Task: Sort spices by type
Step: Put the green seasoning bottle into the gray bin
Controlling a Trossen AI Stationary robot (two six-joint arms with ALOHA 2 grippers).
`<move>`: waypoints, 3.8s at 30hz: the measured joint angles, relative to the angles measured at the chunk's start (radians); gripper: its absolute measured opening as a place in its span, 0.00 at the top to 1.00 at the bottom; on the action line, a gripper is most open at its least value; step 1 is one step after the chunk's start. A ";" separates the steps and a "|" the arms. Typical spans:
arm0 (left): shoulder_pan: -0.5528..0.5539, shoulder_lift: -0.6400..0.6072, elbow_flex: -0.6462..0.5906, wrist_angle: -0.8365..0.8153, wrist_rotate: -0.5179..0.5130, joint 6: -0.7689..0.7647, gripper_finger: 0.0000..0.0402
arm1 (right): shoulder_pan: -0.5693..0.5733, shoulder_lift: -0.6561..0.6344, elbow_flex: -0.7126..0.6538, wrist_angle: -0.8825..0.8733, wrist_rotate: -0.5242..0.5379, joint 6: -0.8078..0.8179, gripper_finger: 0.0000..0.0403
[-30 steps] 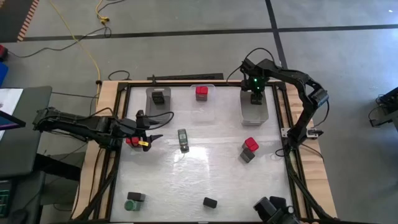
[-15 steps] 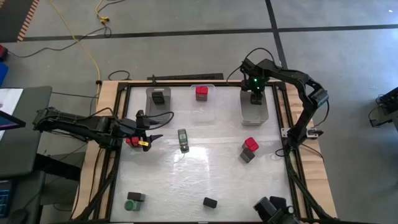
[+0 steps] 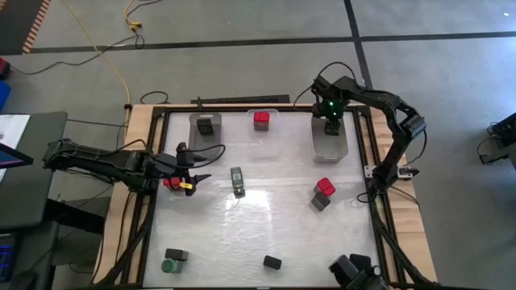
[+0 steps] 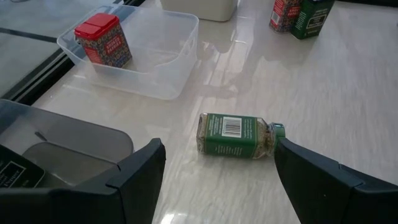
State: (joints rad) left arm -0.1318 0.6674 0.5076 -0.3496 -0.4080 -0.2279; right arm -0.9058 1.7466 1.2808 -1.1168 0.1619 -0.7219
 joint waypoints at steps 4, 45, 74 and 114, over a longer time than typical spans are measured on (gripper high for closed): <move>0.000 0.000 0.000 0.000 0.000 0.000 0.28 | 0.000 0.000 0.000 0.000 0.000 -0.001 0.23; 0.000 0.000 0.000 0.003 0.000 -0.004 0.28 | 0.383 -0.583 0.011 -0.063 -0.130 0.920 0.14; 0.000 0.000 0.000 0.004 0.000 -0.012 0.28 | 1.174 -0.556 -0.572 0.548 0.493 1.555 0.14; -0.102 0.394 0.300 -0.065 -0.186 -0.072 0.28 | 1.204 -0.347 -0.595 0.801 0.491 1.447 0.14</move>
State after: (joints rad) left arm -0.2335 1.0612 0.8077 -0.4142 -0.5939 -0.3001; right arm 0.2981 1.3994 0.6853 -0.3157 0.6529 0.7250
